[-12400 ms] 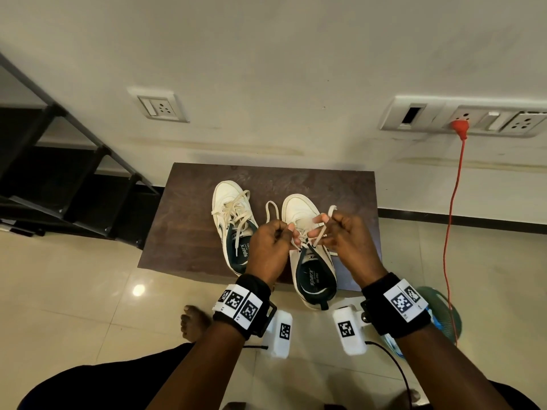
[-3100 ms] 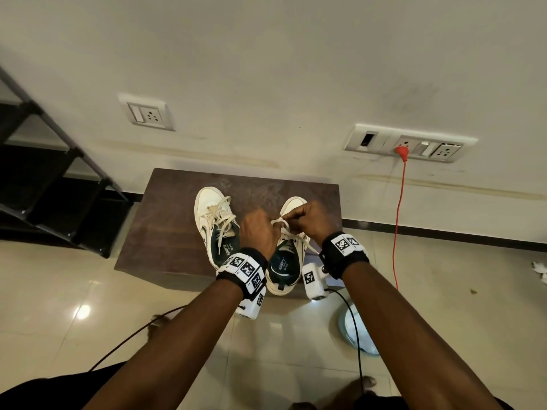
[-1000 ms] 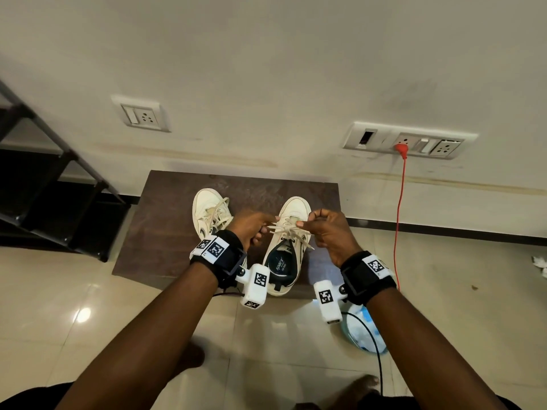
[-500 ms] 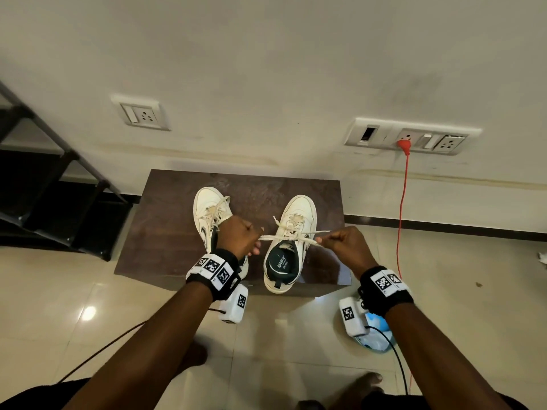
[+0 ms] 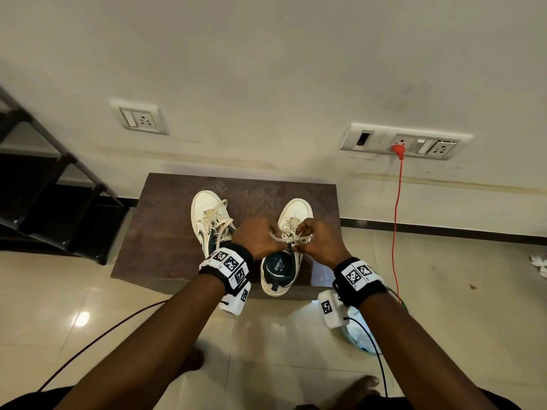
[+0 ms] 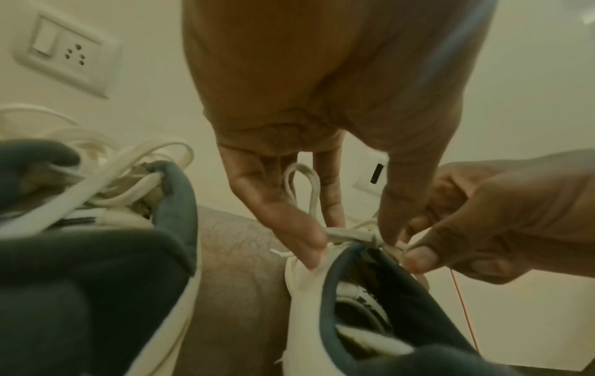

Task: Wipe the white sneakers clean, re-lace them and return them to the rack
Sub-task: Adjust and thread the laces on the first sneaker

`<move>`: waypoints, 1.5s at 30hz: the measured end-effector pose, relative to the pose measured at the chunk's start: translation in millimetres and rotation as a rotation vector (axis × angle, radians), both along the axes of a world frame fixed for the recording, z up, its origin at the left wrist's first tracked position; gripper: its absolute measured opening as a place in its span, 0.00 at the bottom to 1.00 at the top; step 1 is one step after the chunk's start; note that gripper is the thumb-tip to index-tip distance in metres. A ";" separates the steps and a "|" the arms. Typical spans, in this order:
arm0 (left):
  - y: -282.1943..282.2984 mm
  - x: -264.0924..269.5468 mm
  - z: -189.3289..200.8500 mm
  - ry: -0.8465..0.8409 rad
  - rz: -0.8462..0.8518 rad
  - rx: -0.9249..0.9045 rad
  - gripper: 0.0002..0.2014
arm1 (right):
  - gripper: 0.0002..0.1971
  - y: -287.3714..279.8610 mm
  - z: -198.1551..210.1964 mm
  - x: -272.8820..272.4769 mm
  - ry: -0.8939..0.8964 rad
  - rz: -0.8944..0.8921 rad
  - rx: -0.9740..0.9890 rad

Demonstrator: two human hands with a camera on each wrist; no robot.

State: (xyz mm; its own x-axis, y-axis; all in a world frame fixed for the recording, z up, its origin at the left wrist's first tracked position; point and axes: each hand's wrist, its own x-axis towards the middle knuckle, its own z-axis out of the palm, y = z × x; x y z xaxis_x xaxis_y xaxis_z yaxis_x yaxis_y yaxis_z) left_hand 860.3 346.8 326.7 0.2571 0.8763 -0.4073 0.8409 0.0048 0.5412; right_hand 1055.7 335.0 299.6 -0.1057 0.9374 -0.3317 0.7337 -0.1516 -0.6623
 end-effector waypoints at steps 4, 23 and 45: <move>-1.1 4.0 -5.7 0.129 -0.095 0.161 0.08 | 0.07 -2.2 2.0 -7.2 0.000 -0.006 0.063; 21.3 -3.2 -20.2 -0.097 0.005 0.037 0.05 | 0.09 5.5 -8.1 2.3 -0.083 0.154 0.229; 6.0 -2.0 -29.9 -0.281 0.216 -0.003 0.06 | 0.07 0.8 -23.5 14.1 0.002 0.057 0.117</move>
